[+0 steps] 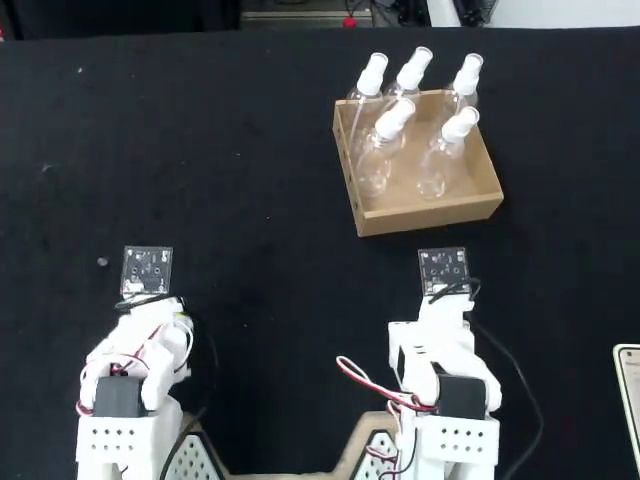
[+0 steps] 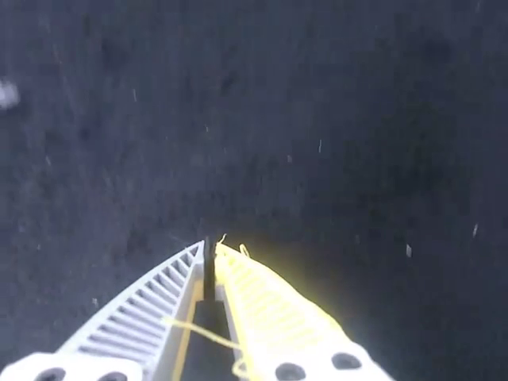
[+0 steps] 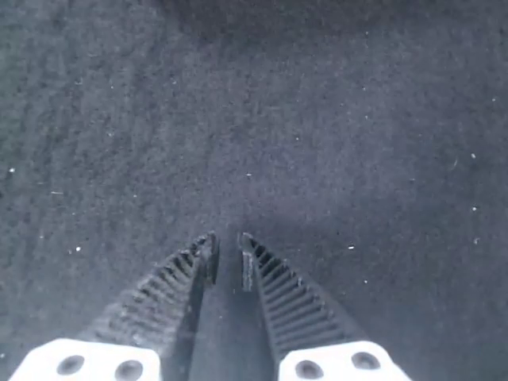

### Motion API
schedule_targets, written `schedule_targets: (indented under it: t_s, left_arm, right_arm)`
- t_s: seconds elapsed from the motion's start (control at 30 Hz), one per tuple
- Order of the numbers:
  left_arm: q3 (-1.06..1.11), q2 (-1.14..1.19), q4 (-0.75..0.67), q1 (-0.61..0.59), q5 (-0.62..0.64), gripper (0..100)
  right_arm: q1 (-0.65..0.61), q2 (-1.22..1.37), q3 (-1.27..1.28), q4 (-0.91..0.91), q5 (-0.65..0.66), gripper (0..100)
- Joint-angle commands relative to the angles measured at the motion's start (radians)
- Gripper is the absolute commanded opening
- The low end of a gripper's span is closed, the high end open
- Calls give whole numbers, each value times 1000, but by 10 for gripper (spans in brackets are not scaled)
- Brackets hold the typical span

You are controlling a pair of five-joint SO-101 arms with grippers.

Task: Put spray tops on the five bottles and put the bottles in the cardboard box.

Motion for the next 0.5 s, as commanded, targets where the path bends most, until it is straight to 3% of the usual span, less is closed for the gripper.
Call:
schedule_targets:
  t_s: [0.0, 0.47]
  left_arm:
    - [21, -11, 38, -10, -5, 30]
    - [21, -11, 38, -7, -3, 30]
  right_arm:
    - [17, -77, -7, 6, 5, 22]
    - [-43, -97, -8, 8, 5, 22]
